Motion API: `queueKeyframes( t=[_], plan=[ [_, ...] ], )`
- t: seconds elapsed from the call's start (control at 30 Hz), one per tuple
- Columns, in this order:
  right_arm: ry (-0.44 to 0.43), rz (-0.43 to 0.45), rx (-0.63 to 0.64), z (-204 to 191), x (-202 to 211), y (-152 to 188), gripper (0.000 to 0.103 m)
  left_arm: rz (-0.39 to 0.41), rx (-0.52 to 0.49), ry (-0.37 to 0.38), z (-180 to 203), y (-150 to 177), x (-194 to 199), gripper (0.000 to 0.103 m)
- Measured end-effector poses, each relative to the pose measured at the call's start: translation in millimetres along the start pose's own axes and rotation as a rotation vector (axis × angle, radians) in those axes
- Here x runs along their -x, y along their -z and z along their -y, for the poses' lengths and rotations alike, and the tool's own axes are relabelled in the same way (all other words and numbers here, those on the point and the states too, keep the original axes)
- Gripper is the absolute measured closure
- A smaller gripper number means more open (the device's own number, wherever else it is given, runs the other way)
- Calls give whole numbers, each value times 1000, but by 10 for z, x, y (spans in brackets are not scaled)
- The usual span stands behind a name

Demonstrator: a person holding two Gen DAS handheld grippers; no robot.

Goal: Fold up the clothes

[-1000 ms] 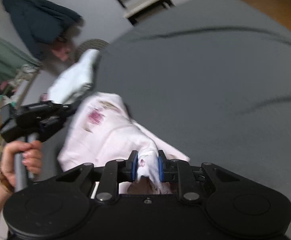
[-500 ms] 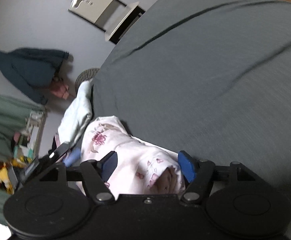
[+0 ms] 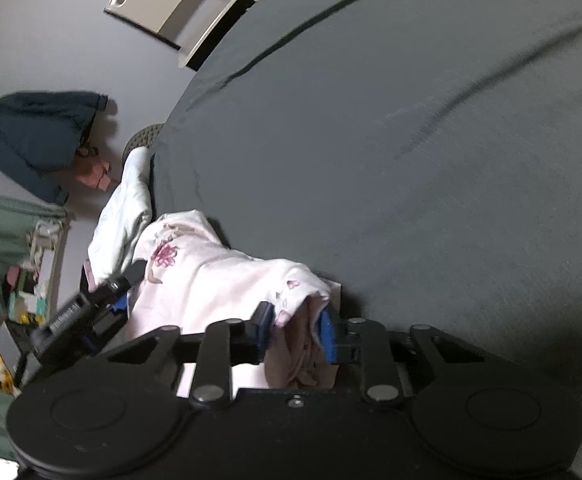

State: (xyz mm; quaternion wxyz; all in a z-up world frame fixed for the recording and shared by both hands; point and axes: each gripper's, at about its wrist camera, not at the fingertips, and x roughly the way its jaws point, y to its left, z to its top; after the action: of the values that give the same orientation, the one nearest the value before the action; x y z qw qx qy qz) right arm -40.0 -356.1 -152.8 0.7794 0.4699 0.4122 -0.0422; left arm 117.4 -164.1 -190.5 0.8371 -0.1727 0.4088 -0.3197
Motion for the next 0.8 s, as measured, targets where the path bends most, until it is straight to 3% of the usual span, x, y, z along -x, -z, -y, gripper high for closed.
queueKeyframes(
  t=[0.23, 0.33, 0.53, 0.7, 0.8],
  plan=[
    [12, 21, -26, 60, 63, 24, 90, 19, 236, -16, -371, 32, 24, 103],
    [18, 21, -37, 63, 53, 19, 89, -9, 216, 3, -391, 29, 35, 102],
    [15, 31, -38, 59, 70, 17, 63, 9, 194, 20, -340, -245, 182, 100],
    [-16, 27, -60, 111, 53, -6, 59, -72, 103, 7, -127, -544, -18, 99],
    [-25, 8, -61, 114, 12, -14, 58, -103, 99, -3, -15, -669, -194, 99]
  ],
)
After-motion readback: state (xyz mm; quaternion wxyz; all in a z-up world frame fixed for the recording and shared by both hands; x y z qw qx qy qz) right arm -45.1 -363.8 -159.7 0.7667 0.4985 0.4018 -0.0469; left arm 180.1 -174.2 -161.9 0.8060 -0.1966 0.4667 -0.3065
